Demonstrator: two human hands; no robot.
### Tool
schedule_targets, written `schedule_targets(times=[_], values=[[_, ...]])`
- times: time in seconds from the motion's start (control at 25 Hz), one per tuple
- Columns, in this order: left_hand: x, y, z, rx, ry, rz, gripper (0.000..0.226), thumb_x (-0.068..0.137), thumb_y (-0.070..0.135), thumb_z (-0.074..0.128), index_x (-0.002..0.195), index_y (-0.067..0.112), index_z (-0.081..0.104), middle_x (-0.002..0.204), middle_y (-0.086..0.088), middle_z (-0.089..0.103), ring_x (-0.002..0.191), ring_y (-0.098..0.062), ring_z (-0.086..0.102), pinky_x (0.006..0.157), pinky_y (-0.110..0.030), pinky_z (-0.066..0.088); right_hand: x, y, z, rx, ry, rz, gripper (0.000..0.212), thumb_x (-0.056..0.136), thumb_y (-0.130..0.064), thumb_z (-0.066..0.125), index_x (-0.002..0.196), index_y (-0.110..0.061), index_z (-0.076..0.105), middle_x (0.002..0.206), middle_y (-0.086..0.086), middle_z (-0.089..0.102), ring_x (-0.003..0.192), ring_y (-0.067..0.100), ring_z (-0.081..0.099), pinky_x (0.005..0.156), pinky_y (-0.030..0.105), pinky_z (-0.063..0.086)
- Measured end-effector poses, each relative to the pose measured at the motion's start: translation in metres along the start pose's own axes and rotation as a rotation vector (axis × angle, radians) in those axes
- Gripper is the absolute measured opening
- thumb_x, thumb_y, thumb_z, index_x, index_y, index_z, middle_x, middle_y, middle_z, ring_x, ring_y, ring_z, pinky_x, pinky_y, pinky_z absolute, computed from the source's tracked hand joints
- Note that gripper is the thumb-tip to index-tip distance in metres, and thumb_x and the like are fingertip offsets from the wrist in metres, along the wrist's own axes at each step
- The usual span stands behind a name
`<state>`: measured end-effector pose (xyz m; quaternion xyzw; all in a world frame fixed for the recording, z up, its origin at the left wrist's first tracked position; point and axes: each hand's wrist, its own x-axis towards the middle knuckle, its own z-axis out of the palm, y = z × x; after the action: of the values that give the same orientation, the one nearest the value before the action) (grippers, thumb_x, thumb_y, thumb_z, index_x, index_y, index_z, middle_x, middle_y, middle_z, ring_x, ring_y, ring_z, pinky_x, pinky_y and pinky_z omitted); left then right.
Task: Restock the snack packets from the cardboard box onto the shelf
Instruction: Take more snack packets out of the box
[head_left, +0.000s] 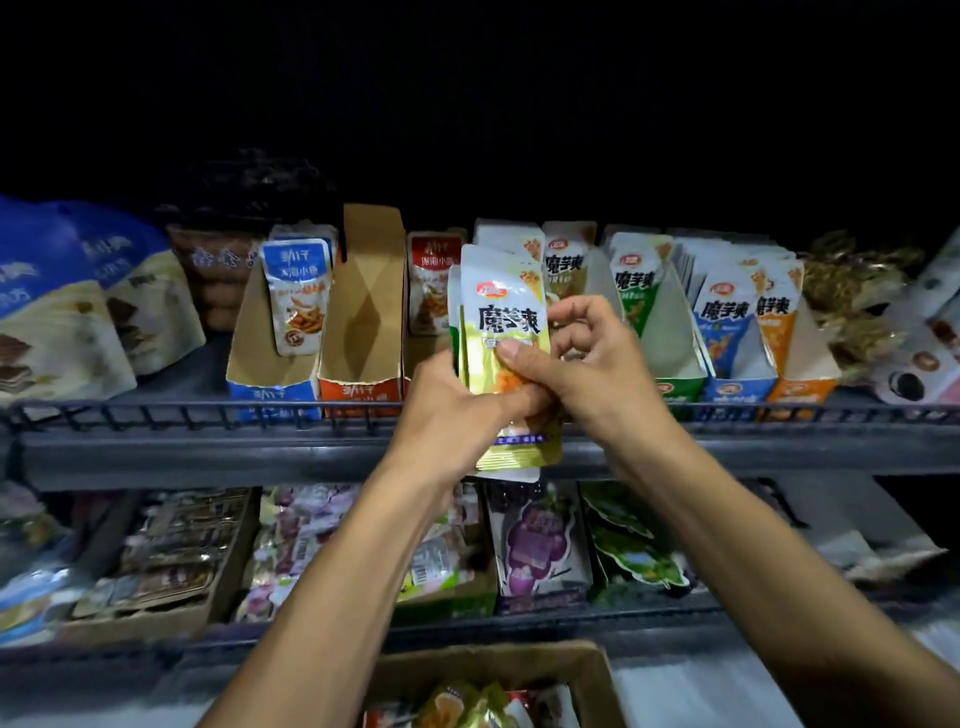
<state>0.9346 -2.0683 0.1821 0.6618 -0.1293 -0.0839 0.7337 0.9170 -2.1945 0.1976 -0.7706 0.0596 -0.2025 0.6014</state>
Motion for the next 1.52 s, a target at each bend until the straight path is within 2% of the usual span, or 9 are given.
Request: schedule_targets(times=[0.16,0.32,0.48,0.6,0.8,1.04,1.24,1.4,1.52], values=[[-0.001,0.002,-0.004,-0.176,0.019,-0.085,0.021,0.079,0.014,0.078,0.098,0.020,0.071,0.092,0.004,0.078,0.088,-0.014,0.074,0.082,-0.034,0.057,0.005,0.001,-0.013,0.403,-0.049,0.181,0.034,0.083,-0.006,0.070,0.115,-0.009,0.058,0.097,0.011,0.074,0.088,0.026,0.070,0.079,0.041,0.059],[0.005,0.001,-0.005,-0.261,0.086,-0.136,0.032,0.077,0.020,0.079,0.107,0.017,0.068,0.095,0.003,0.078,0.091,-0.017,0.074,0.097,-0.050,0.051,0.024,0.001,-0.027,0.402,0.061,0.320,0.030,0.084,-0.008,0.065,0.110,-0.015,0.053,0.111,0.014,0.065,0.094,0.024,0.063,0.094,0.046,0.052],[0.015,-0.001,-0.016,-0.297,0.144,-0.186,0.026,0.081,0.017,0.077,0.106,0.017,0.069,0.092,0.000,0.078,0.087,-0.023,0.075,0.076,-0.039,0.060,0.072,-0.015,-0.050,0.262,0.183,0.146,0.021,0.087,-0.002,0.057,0.103,-0.016,0.054,0.097,0.007,0.064,0.086,0.023,0.065,0.078,0.038,0.057],[0.019,0.001,-0.023,-0.328,0.170,-0.220,0.031,0.081,0.016,0.077,0.110,0.015,0.067,0.089,-0.001,0.078,0.075,-0.019,0.075,0.058,-0.029,0.056,0.118,-0.031,-0.060,0.011,0.306,-0.038,0.010,0.088,-0.005,0.061,0.093,-0.013,0.059,0.083,0.007,0.063,0.072,0.020,0.061,0.061,0.029,0.051],[0.022,0.005,-0.027,-0.332,0.162,-0.233,0.032,0.081,0.016,0.077,0.111,0.013,0.068,0.090,-0.004,0.078,0.074,-0.021,0.075,0.057,-0.029,0.057,0.161,-0.017,-0.062,-0.325,0.192,-0.046,0.029,0.087,-0.005,0.063,0.111,0.011,0.061,0.108,0.022,0.066,0.098,0.031,0.064,0.082,0.047,0.055],[0.026,0.008,-0.027,-0.340,0.096,-0.227,0.033,0.081,0.017,0.076,0.112,0.012,0.068,0.093,-0.005,0.078,0.077,-0.022,0.075,0.056,-0.029,0.058,0.167,0.006,-0.058,-1.256,0.083,-0.477,0.026,0.089,-0.028,0.067,0.106,-0.009,0.065,0.100,0.010,0.066,0.082,0.023,0.057,0.068,0.030,0.039],[0.026,0.006,-0.020,-0.353,0.057,-0.242,0.033,0.080,0.015,0.077,0.112,0.012,0.067,0.093,-0.006,0.078,0.074,-0.021,0.075,0.054,-0.028,0.057,0.166,0.014,-0.053,-1.384,0.262,-0.485,0.027,0.091,-0.031,0.062,0.108,-0.010,0.061,0.100,0.014,0.067,0.088,0.030,0.062,0.077,0.039,0.050],[0.022,0.003,-0.015,-0.348,0.038,-0.224,0.024,0.080,0.014,0.077,0.103,0.014,0.071,0.091,-0.006,0.078,0.074,-0.021,0.075,0.055,-0.028,0.058,0.127,0.001,-0.043,-0.867,0.364,-0.378,0.017,0.094,-0.028,0.058,0.100,-0.012,0.058,0.084,0.001,0.058,0.075,0.013,0.054,0.066,0.028,0.041],[0.020,0.003,-0.007,-0.305,0.043,-0.194,0.027,0.077,0.014,0.081,0.103,0.015,0.071,0.091,-0.005,0.078,0.078,-0.020,0.075,0.062,-0.029,0.058,0.071,-0.008,-0.029,-0.291,0.066,-0.225,0.028,0.091,-0.040,0.061,0.090,-0.012,0.058,0.069,-0.003,0.052,0.057,0.003,0.045,0.053,0.020,0.037]])
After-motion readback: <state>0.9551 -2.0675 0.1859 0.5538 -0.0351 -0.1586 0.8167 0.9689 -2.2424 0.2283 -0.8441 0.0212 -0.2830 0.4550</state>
